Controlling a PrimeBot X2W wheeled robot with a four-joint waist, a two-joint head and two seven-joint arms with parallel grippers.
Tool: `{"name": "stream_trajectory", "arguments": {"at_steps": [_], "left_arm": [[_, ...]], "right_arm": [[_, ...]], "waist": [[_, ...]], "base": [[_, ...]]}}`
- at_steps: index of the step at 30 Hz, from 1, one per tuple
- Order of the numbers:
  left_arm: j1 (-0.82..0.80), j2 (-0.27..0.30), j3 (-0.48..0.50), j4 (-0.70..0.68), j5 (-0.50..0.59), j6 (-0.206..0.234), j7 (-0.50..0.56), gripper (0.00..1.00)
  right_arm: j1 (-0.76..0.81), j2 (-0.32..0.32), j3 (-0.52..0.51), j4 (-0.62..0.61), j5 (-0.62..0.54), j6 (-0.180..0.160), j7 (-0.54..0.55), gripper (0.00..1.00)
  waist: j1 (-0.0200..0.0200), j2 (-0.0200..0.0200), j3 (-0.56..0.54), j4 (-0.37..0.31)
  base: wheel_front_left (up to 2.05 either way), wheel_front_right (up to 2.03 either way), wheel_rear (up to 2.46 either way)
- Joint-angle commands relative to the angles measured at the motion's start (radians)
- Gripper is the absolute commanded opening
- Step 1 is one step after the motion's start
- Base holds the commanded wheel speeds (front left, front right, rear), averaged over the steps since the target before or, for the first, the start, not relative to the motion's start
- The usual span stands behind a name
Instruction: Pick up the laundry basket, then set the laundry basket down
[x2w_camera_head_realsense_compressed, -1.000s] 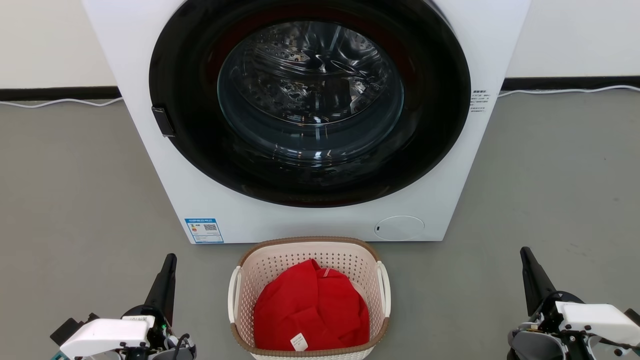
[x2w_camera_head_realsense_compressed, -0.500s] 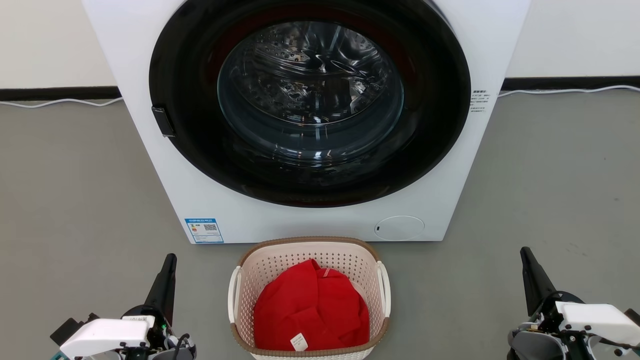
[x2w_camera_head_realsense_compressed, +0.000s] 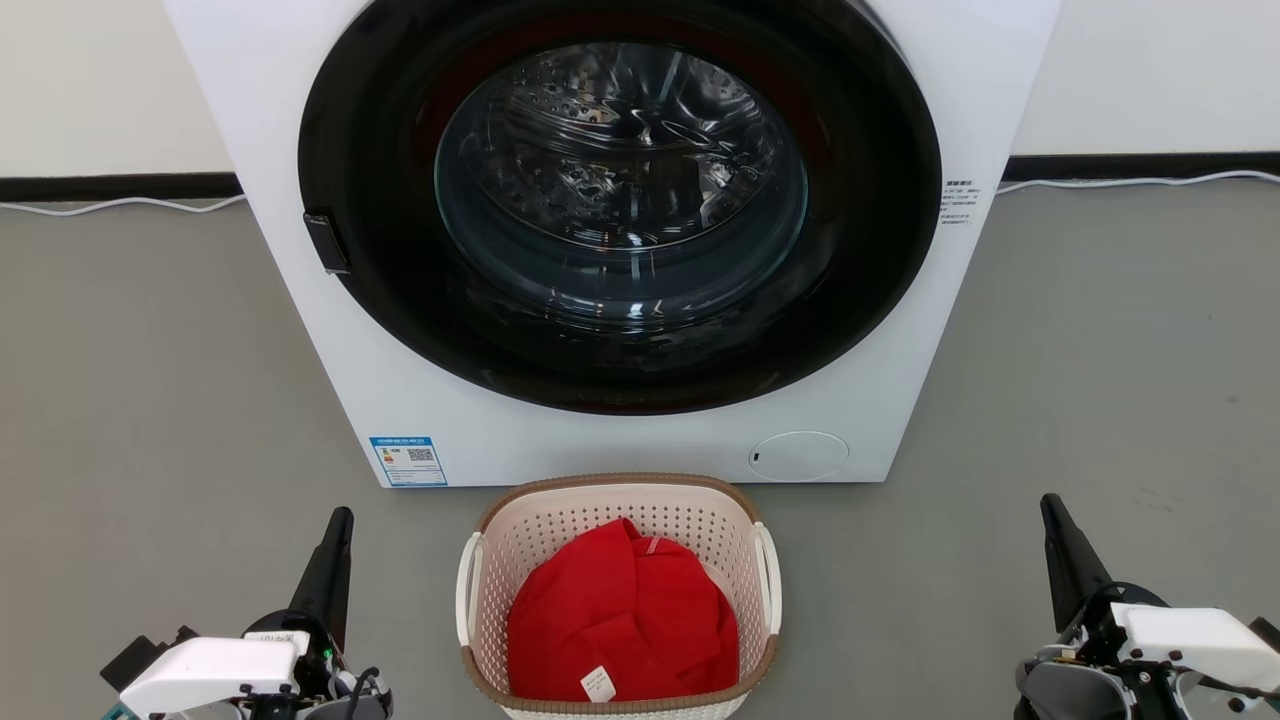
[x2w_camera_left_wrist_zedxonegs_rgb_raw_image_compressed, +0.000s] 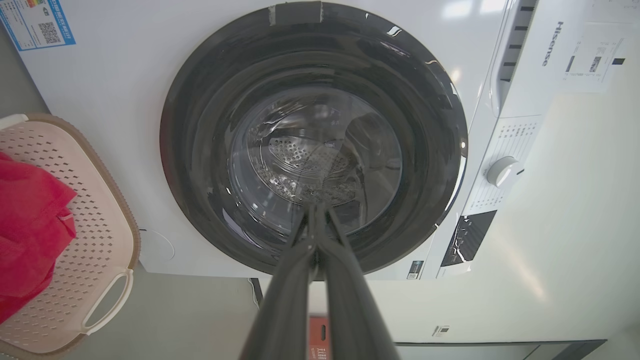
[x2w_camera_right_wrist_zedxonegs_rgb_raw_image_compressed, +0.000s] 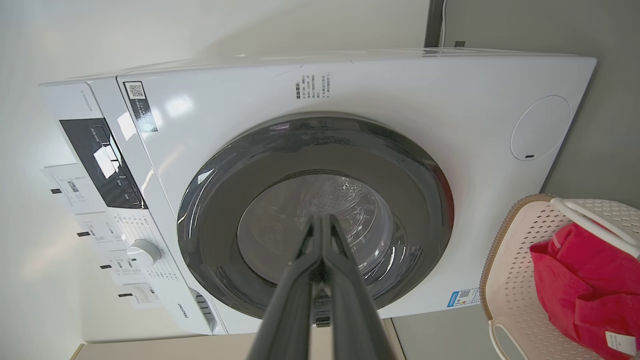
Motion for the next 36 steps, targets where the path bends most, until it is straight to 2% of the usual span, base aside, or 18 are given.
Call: {"name": "stream_trajectory", "arguments": {"at_steps": [1,36], "left_arm": [[-0.051,0.011,0.030,-0.023,-0.006,-0.007,0.006,0.00],[-0.051,0.011,0.030,-0.023,-0.006,-0.007,0.006,0.00]], "right_arm": [[-0.041,-0.003,0.018,-0.028,-0.003,0.007,0.011,0.00],[-0.041,-0.002,0.017,-0.028,-0.003,0.007,0.011,0.00]], "waist": [[0.0000,0.0000,0.000,0.000],[0.0000,0.0000,0.000,0.000]], "base": [[0.00,0.00,0.00],[0.00,0.00,0.00]]}}
